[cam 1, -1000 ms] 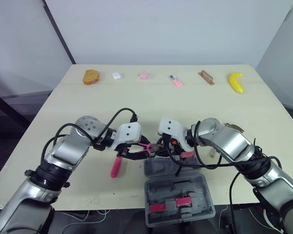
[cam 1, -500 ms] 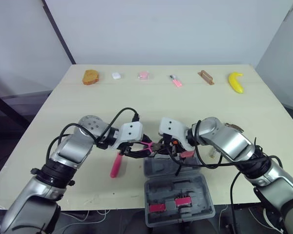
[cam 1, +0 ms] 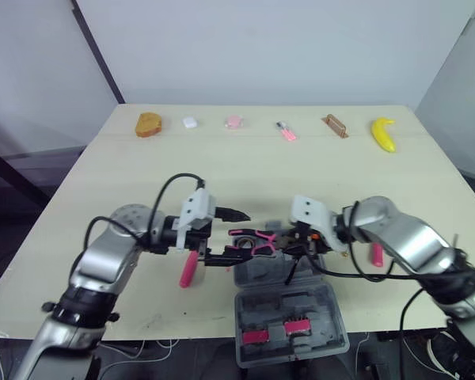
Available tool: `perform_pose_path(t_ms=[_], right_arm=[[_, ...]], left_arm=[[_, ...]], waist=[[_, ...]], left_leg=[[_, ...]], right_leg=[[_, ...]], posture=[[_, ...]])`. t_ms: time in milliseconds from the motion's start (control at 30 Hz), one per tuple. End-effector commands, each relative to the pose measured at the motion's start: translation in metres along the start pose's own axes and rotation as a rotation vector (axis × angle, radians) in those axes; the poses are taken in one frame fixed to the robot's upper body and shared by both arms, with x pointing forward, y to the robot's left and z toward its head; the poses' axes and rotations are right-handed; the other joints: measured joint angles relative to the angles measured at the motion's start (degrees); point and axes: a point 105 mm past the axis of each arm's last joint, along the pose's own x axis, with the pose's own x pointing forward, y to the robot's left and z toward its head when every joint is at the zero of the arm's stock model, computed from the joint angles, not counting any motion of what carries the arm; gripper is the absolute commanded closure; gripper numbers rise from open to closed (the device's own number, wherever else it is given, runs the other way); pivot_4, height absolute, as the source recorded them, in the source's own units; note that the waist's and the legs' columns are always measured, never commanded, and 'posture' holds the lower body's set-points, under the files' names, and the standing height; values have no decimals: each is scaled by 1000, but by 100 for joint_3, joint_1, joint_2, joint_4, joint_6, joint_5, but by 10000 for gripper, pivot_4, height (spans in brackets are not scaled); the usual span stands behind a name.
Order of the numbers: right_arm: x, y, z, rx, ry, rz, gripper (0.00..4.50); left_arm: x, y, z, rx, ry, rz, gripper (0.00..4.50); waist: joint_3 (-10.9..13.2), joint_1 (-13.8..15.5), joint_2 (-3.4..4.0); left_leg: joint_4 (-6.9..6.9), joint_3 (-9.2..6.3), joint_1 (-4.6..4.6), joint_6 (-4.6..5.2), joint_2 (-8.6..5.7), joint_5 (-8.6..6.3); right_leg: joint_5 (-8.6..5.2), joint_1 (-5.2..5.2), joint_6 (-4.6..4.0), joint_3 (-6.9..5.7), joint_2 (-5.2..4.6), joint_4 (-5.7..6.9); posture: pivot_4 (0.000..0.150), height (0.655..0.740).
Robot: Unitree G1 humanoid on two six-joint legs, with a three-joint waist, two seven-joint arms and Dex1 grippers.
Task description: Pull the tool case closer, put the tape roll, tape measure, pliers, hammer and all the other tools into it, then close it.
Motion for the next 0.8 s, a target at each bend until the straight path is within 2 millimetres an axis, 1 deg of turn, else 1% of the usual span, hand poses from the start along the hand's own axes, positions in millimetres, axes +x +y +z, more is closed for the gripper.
perform_pose_path(t_ms=[33, 100, 200, 300, 367, 467, 600, 800], right_arm=[[-24, 6, 2, -45, -27, -10, 35445], [-30, 7, -5, -42, -13, -11, 35445], [-34, 6, -12, -44, 16, -15, 35445], [-32, 7, -12, -51, 22, -3, 35445], [-26, 6, -12, -71, 30, 9, 35445], [-20, 5, -13, -86, 44, 19, 35445], [-4, 2, -14, -99, 67, 49, 35445], [19, 0, -13, -117, 72, 101, 35445]], left_arm=[[-23, -7, 7, -19, -134, 55, 0], [-36, -12, -5, -40, -95, 68, 0], [-57, -23, -22, -73, -89, 46, 0], [-68, -26, -28, -121, -117, 47, 0], [-75, -30, -33, -123, -111, 25, 0], [-78, -31, -34, -121, -121, 19, 0], [-80, -33, -34, -107, -146, 36, 0], [-74, -36, -36, -117, -147, 44, 0]], waist=[[0, 5, 0], [0, -1, 1], [2, -13, 3], [4, 7, 7], [4, 20, 7], [4, 19, 6], [4, 0, 7], [5, -6, 8]], left_leg=[[2, 1, 1, 0, 2, 0], [6, -1, 1, 0, 2, 0], [6, 4, 9, 0, -1, 0], [5, 4, 21, 0, 3, 0], [5, 3, 20, 0, 5, 0], [5, 5, 21, 0, 2, 0], [5, 5, 20, 0, 3, 0], [5, 7, 22, 0, 4, 0]], right_leg=[[0, 0, 0, 0, -4, 0], [0, 2, 0, -2, -3, 2], [0, 4, -1, 2, 3, 6], [-1, 15, -2, 1, 4, 5], [0, 17, -1, -1, 1, 5], [0, 17, 0, 1, -1, 4], [0, 16, 0, 2, -2, 4], [0, 16, -1, 3, 0, 5]], posture=[[1500, 7400], [1500, 7400], [1500, 7400], [1500, 7400], [1500, 7400], [1500, 7400], [1500, 7400], [1500, 7400]])
